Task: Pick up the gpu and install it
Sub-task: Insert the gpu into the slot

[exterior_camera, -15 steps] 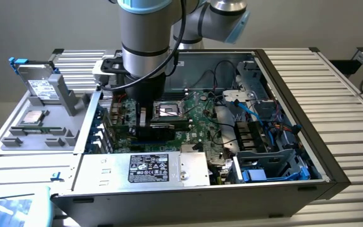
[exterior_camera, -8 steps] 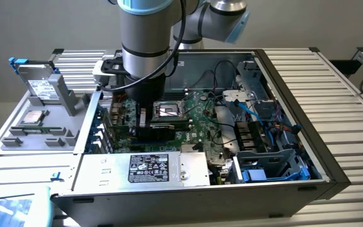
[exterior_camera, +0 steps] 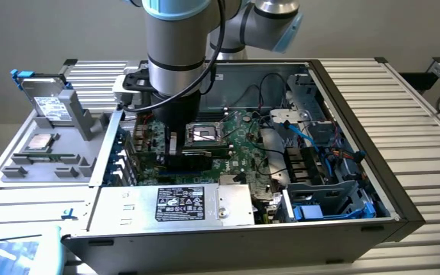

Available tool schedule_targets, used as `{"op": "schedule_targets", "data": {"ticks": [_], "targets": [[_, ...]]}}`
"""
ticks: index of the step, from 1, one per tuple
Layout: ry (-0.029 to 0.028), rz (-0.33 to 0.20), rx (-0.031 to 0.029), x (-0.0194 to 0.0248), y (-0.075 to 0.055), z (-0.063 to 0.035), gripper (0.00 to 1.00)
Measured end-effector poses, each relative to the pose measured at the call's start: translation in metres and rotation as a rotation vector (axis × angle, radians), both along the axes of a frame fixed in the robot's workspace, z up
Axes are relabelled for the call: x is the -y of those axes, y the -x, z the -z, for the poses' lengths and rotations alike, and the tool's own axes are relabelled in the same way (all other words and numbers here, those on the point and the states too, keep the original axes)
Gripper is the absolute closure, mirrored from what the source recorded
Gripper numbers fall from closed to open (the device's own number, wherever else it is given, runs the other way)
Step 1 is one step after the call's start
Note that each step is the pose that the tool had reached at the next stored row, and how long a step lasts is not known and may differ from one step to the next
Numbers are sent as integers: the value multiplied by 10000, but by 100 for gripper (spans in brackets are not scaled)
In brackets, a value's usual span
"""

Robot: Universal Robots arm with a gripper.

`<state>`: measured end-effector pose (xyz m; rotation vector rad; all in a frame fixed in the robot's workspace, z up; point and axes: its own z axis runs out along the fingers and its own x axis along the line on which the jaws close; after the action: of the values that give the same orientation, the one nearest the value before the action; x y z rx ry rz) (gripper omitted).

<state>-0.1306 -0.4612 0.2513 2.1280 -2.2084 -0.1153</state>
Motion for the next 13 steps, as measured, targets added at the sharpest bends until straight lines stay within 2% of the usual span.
{"op": "schedule_targets", "data": {"ticks": [13], "targets": [[-3,0,2,0,0,1,73]]}}
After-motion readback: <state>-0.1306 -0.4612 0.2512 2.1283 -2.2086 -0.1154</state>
